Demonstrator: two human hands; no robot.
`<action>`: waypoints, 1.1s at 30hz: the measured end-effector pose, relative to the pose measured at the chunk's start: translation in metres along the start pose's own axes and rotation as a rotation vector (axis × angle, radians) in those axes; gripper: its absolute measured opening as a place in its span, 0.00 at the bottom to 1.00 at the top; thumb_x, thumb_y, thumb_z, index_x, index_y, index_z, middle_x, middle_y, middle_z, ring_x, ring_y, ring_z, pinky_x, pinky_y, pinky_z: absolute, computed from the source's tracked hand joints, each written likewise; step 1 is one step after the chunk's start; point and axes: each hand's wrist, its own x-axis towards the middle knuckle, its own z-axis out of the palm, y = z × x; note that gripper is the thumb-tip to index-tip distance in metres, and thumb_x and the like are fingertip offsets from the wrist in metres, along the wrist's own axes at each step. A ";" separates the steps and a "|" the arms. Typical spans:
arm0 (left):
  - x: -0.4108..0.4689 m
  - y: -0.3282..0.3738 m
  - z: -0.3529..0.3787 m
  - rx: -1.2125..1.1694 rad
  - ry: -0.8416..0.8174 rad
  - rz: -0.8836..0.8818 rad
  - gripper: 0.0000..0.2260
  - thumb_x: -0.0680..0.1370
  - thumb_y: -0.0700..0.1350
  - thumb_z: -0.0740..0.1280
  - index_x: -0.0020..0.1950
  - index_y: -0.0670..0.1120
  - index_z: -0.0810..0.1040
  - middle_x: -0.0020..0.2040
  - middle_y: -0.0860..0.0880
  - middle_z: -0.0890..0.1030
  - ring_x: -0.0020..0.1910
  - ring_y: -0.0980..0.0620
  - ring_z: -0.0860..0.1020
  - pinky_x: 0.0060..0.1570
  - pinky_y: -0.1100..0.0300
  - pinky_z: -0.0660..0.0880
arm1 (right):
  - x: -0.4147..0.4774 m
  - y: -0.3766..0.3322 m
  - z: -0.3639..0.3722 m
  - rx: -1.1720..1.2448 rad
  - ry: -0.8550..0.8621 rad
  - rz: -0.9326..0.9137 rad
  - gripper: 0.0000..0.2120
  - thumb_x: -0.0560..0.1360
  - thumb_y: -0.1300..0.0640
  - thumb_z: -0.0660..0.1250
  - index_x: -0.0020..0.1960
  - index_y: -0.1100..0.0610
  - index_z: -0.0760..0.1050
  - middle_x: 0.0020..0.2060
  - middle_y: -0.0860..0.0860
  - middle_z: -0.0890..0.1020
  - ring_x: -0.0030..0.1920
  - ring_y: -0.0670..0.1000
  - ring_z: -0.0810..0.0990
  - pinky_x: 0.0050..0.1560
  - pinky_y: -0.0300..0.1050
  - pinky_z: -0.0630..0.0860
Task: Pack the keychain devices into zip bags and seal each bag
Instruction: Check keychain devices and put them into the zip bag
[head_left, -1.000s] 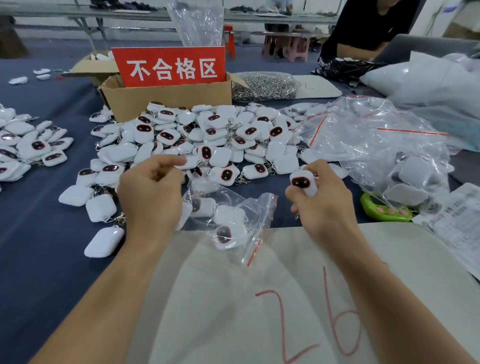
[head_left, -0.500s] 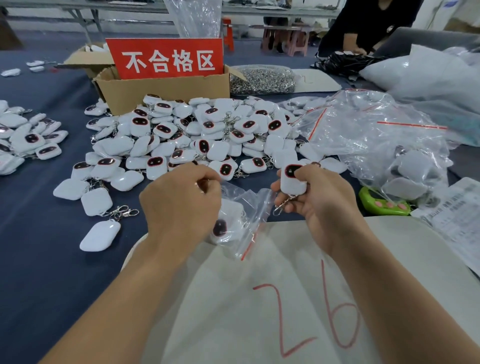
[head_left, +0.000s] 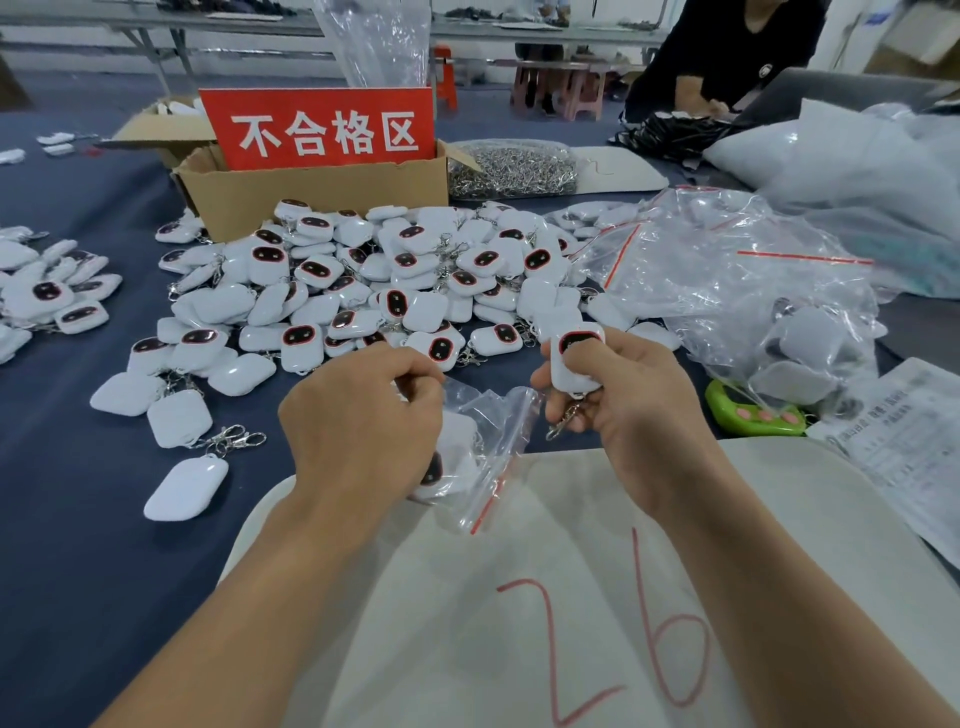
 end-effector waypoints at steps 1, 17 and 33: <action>0.000 0.000 0.000 -0.002 0.000 -0.007 0.11 0.71 0.51 0.61 0.37 0.60 0.83 0.39 0.62 0.83 0.38 0.55 0.77 0.38 0.69 0.62 | -0.001 0.000 0.000 -0.024 -0.002 -0.011 0.13 0.70 0.56 0.65 0.47 0.64 0.82 0.36 0.59 0.85 0.31 0.52 0.77 0.28 0.40 0.69; 0.000 0.002 -0.003 -0.031 0.005 -0.037 0.10 0.70 0.51 0.61 0.35 0.61 0.82 0.34 0.64 0.80 0.36 0.56 0.76 0.36 0.67 0.62 | 0.003 0.004 -0.001 0.036 -0.120 -0.031 0.14 0.69 0.61 0.66 0.52 0.62 0.81 0.39 0.59 0.85 0.31 0.51 0.78 0.30 0.40 0.69; -0.009 0.015 -0.007 -0.377 -0.002 0.320 0.18 0.73 0.52 0.74 0.63 0.56 0.83 0.55 0.65 0.78 0.53 0.67 0.73 0.53 0.71 0.70 | -0.009 0.004 0.007 -0.301 -0.073 -0.328 0.03 0.72 0.63 0.71 0.44 0.56 0.81 0.34 0.56 0.85 0.30 0.57 0.77 0.31 0.49 0.75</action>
